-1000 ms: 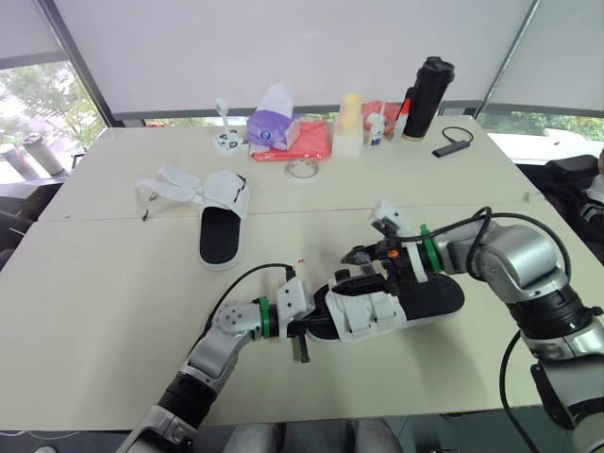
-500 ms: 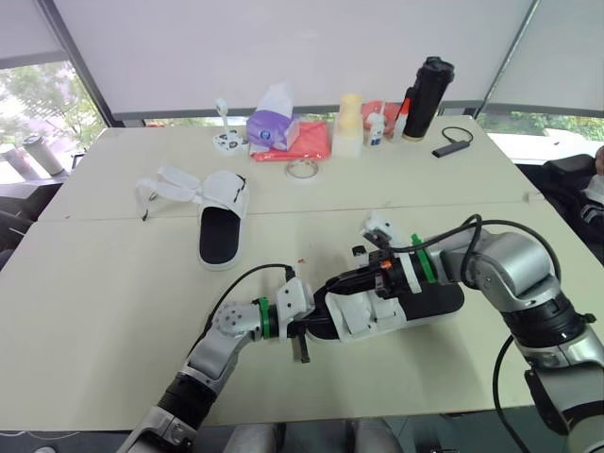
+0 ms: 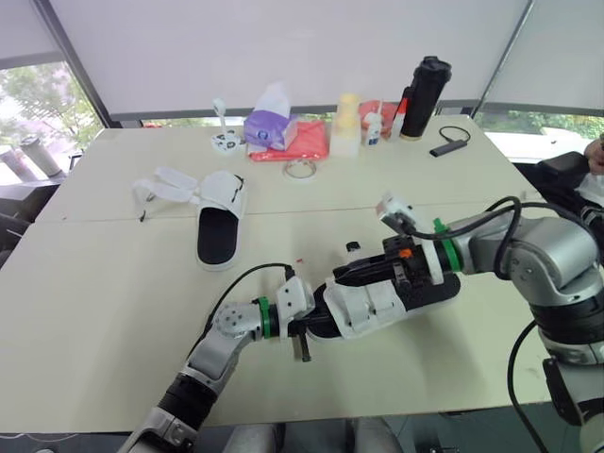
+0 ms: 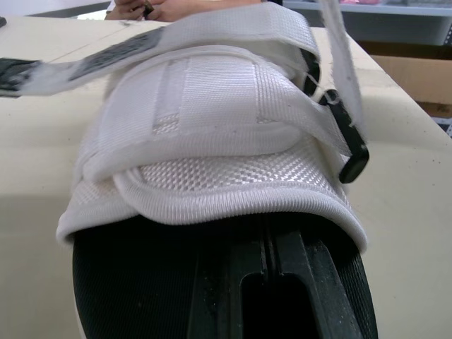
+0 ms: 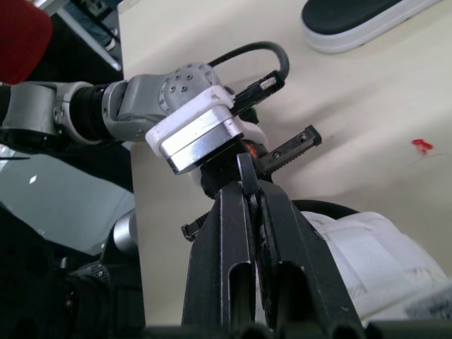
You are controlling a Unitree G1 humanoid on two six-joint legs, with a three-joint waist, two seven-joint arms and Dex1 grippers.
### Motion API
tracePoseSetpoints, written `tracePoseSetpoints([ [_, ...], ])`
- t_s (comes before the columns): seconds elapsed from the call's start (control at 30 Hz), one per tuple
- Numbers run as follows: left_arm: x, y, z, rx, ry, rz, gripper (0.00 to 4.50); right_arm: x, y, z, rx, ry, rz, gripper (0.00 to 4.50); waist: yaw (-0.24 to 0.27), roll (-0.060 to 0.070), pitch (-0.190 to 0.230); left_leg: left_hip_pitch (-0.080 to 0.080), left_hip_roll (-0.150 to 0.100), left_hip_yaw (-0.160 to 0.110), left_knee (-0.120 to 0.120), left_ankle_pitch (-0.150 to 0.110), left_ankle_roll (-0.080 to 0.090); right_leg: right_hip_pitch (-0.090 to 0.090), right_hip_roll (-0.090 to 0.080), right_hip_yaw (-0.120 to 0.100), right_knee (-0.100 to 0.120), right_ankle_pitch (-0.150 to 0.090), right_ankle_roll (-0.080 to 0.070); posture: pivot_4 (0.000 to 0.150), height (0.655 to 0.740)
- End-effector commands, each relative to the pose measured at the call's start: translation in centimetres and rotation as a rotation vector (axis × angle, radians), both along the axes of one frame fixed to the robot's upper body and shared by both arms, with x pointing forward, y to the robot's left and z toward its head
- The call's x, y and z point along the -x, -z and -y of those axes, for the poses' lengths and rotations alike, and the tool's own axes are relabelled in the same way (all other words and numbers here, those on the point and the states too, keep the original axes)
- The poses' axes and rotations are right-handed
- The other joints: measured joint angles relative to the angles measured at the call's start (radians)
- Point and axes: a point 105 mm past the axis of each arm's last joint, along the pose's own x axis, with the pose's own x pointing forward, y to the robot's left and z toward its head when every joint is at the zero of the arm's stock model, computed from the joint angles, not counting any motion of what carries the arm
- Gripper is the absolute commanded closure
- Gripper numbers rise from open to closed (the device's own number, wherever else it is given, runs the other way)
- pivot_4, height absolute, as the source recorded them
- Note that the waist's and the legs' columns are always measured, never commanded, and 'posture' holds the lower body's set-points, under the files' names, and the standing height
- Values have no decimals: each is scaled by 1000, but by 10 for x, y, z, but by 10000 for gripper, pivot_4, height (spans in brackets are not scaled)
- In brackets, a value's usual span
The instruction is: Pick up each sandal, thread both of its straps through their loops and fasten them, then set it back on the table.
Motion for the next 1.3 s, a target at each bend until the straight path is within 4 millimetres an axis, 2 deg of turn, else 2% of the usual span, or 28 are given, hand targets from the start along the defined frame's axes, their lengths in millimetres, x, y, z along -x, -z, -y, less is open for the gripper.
tracePoseSetpoints([
  [0.03,2,23,-7,-78,-16,-64,45000,-7,-20,-1,-23,7,128,44014,0,0,0,0,0,0,0,0,0,0,0,0,0,0,0,1500,7400],
  [0.1,2,24,-7,-90,-4,-65,45000,-12,-15,0,-12,19,131,44014,0,0,0,0,0,0,0,0,0,0,0,0,0,0,0,1500,7400],
  [0.27,4,27,-8,-108,4,-70,45000,-14,-23,-2,-33,11,139,44014,-2,0,0,0,0,0,0,0,0,0,1,0,0,0,0,1500,7400],
  [0.4,5,27,-8,-114,13,-75,45000,-20,-20,-2,-28,22,138,44014,-5,0,0,0,0,0,0,0,0,-1,1,0,1,0,0,1500,7400],
  [0.6,6,27,-7,-120,24,-77,45000,-35,-6,0,4,46,128,44014,-22,0,0,0,0,0,0,0,0,-1,1,0,1,0,0,1500,7400],
  [0.77,7,27,-7,-121,24,-80,45000,-39,-1,1,17,43,122,44014,-22,0,0,0,0,0,0,0,0,-1,1,0,1,0,0,1500,7400],
  [0.97,9,26,-7,-116,17,-82,45000,-45,25,1,68,25,65,44014,-23,0,0,1,-1,0,0,0,0,0,1,0,1,0,0,1500,7400],
  [1.2,10,25,-7,-113,14,-81,45000,-48,29,-4,67,9,50,44014,-24,0,0,2,-1,0,-1,0,0,0,1,0,2,1,2,1500,7400],
  [1.3,11,25,-6,-111,13,-82,45000,-51,39,-3,86,9,26,44014,-25,0,0,3,-1,0,-1,0,0,1,1,0,2,1,2,1500,7400],
])
